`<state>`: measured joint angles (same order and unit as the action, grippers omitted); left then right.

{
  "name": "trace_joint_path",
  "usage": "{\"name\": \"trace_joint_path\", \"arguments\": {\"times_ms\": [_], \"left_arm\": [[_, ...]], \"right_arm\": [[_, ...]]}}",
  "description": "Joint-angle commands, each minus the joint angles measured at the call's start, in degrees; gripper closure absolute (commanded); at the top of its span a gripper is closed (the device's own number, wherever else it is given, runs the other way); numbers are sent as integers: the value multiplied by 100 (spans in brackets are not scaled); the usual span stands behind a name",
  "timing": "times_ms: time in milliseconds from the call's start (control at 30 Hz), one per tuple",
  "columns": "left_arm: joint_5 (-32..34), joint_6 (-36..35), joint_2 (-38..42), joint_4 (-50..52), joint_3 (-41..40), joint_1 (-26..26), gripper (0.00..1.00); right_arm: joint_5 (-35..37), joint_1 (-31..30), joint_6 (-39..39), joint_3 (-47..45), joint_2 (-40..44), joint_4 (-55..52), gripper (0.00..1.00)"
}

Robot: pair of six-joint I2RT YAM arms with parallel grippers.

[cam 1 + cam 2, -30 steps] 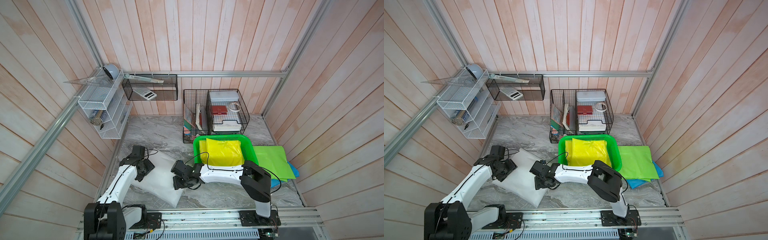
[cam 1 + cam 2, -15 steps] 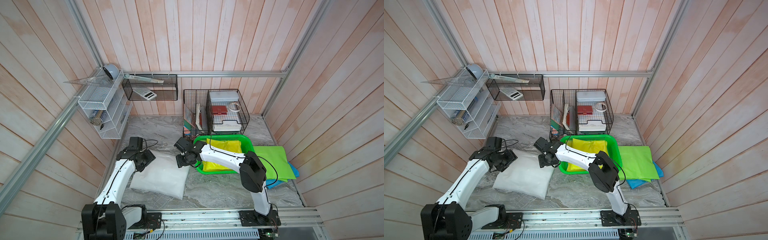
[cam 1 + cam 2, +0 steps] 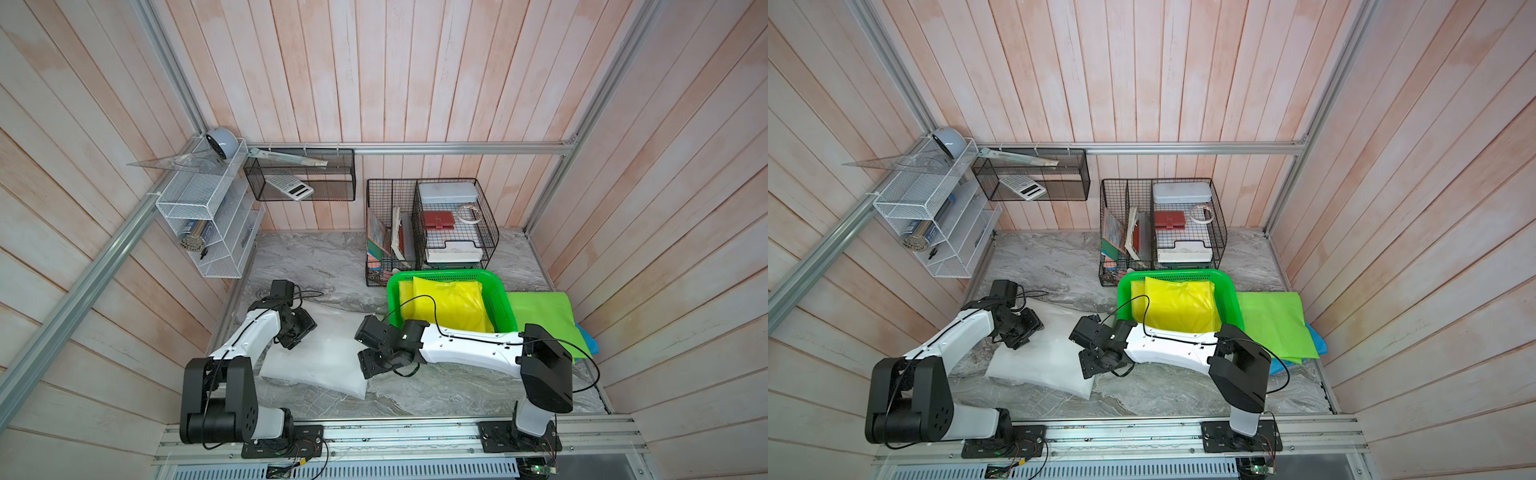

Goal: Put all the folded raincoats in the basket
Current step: Pick up the raincoat from the center of the board.

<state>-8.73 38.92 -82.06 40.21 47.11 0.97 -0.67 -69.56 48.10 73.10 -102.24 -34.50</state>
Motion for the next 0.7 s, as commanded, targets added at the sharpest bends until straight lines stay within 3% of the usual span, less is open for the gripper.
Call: {"name": "trace_joint_path", "arguments": {"times_ms": [0, 200, 367, 667], "left_arm": [[453, -75, -170, -85, -68, 98, 39], [991, 28, -26, 71, -251, 340, 39], [1039, -7, 49, 76, -332, 645, 39], [1134, -7, -94, 36, -358, 694, 39]], "right_arm": [[-226, 21, 631, -183, -87, 759, 28], [-354, 80, 508, 247, -700, 848, 28], [-358, 207, 507, 596, -1149, 1004, 28], [-1181, 774, 844, 1000, -1638, 1721, 29]]}}
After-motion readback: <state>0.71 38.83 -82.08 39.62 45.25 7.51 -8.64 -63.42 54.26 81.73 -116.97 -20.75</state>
